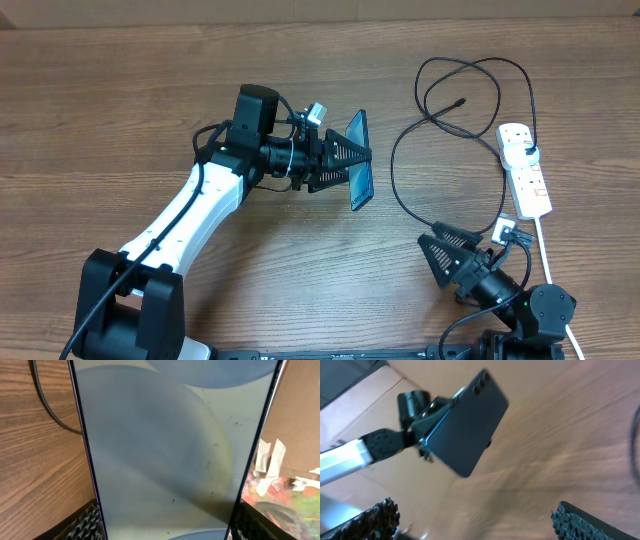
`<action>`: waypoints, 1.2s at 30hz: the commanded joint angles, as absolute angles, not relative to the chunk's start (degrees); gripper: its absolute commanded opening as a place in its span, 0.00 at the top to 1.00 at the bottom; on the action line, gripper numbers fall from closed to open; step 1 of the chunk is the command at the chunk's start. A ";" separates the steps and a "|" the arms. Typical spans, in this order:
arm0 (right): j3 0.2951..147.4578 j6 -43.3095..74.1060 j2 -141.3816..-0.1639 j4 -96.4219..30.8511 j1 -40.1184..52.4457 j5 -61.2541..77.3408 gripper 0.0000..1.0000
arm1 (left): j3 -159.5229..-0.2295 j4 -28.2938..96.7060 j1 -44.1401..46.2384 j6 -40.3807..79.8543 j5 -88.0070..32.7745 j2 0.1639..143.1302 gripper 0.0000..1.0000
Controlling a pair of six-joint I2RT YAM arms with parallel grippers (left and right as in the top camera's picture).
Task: Plug charger to phone and switch on socket
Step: 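Raise the right gripper and move it toward the held smartphone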
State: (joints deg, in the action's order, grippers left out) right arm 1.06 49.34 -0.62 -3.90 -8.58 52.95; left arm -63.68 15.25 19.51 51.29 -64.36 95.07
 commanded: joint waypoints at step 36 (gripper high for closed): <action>42.09 19.38 -16.19 -55.70 -8.29 29.56 0.01 | -63.90 14.70 19.84 61.80 -63.07 95.33 0.75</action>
